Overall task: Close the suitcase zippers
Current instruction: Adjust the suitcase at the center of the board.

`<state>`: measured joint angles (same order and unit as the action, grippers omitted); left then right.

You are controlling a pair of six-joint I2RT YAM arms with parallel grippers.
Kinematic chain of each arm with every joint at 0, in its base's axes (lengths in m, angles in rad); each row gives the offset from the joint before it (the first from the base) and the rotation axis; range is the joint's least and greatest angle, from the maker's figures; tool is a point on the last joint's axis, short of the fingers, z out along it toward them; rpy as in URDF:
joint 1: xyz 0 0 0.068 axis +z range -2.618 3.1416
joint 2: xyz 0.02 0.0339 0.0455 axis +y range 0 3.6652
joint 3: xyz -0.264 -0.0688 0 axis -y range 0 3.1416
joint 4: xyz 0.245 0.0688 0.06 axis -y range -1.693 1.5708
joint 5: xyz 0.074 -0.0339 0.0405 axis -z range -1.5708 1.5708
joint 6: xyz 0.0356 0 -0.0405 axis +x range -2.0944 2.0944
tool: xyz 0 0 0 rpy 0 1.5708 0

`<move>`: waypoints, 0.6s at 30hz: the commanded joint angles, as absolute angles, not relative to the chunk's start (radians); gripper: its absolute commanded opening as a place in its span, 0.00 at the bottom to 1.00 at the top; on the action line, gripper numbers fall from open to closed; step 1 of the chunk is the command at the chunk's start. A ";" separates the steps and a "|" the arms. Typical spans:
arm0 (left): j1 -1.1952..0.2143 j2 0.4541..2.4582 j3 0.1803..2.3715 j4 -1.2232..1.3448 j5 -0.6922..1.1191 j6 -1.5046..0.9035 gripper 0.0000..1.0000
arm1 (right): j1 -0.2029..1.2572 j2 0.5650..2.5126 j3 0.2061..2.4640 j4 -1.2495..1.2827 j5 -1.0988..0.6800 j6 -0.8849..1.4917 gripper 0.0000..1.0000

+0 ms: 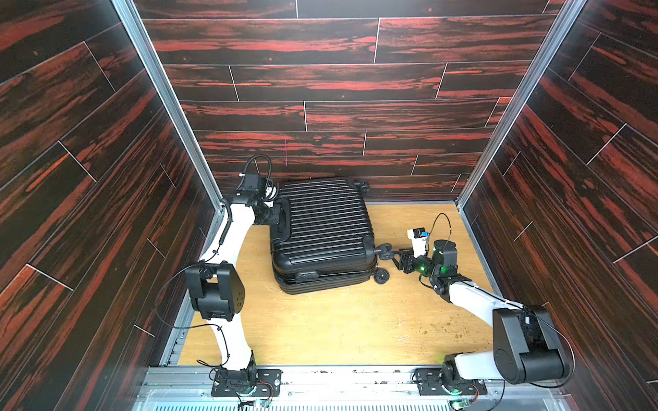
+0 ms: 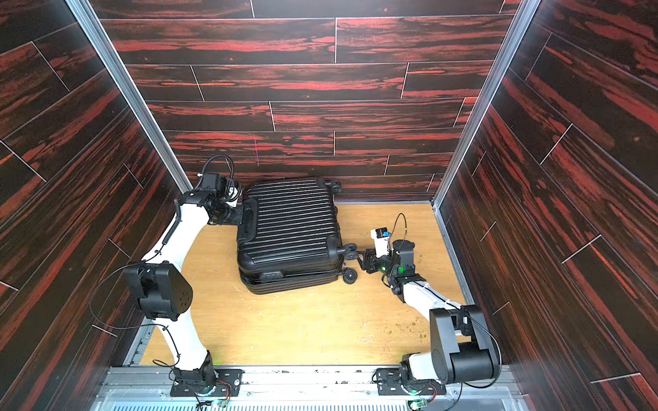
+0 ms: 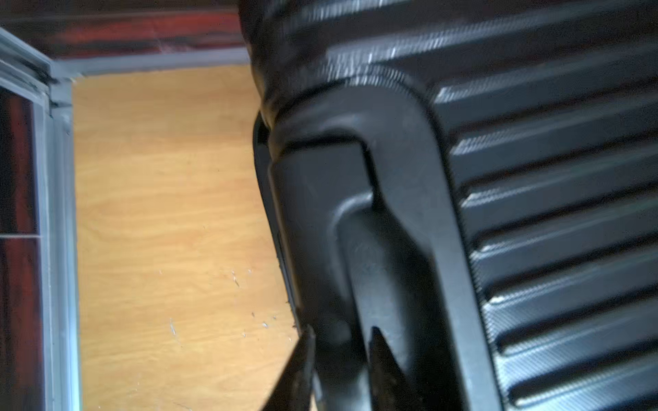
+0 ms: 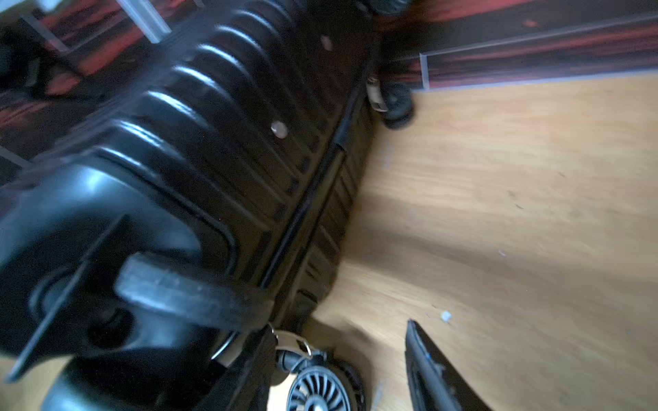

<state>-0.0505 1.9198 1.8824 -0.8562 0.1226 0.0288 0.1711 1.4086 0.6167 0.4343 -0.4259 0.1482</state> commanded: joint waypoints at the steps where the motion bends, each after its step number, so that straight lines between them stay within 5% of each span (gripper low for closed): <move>1: -0.048 1.943 1.895 -0.870 0.080 0.047 0.41 | 0.219 1.433 0.619 0.493 -0.531 0.129 0.60; 15: -0.026 1.918 1.787 -0.887 -0.037 -0.012 0.48 | 0.346 1.352 0.532 0.485 -0.509 0.098 0.60; 18: -0.026 1.925 1.785 -0.882 -0.042 -0.025 0.41 | 0.348 1.339 0.505 0.505 -0.467 0.103 0.59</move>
<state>-0.0315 1.9339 1.8111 -0.8467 0.0067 -0.0170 0.3340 1.3682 0.5289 0.4858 -0.4736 0.1223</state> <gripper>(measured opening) 0.412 0.592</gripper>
